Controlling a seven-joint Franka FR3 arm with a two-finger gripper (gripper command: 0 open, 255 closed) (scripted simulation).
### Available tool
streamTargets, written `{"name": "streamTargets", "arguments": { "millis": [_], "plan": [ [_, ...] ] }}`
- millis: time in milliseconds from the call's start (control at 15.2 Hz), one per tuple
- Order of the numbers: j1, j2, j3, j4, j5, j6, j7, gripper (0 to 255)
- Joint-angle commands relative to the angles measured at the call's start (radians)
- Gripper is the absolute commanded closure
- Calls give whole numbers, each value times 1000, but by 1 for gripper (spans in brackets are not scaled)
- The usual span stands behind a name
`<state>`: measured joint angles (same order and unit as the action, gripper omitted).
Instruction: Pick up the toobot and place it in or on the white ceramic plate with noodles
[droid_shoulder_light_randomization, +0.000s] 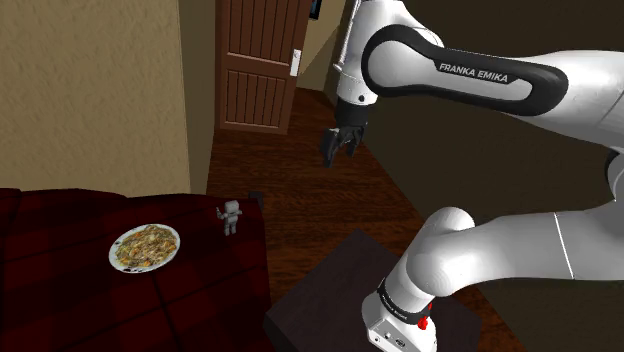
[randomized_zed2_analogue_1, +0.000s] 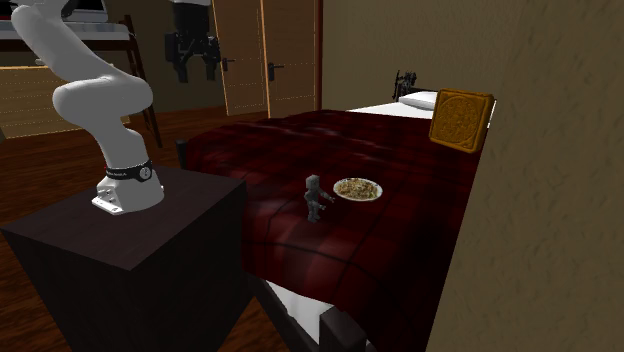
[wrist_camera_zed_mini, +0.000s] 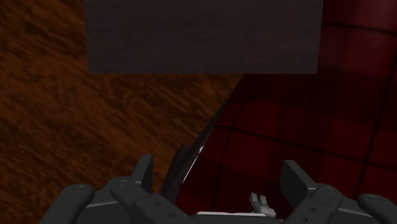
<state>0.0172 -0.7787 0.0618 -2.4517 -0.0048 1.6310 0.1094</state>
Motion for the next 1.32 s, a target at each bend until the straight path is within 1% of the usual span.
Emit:
{"name": "streamTargets", "arguments": {
  "millis": [0, 330, 594, 924, 1254],
  "plan": [
    [0, 0, 0, 0, 0, 0, 0, 0],
    [0, 152, 22, -20, 16, 171, 33, 0],
    [-2, 292, 40, -10, 22, 300, 58, 0],
    [-6, 482, 60, 36, 21, 443, 92, 0],
    [-8, 682, 75, 117, 6, 560, 129, 0]
  ]
}}
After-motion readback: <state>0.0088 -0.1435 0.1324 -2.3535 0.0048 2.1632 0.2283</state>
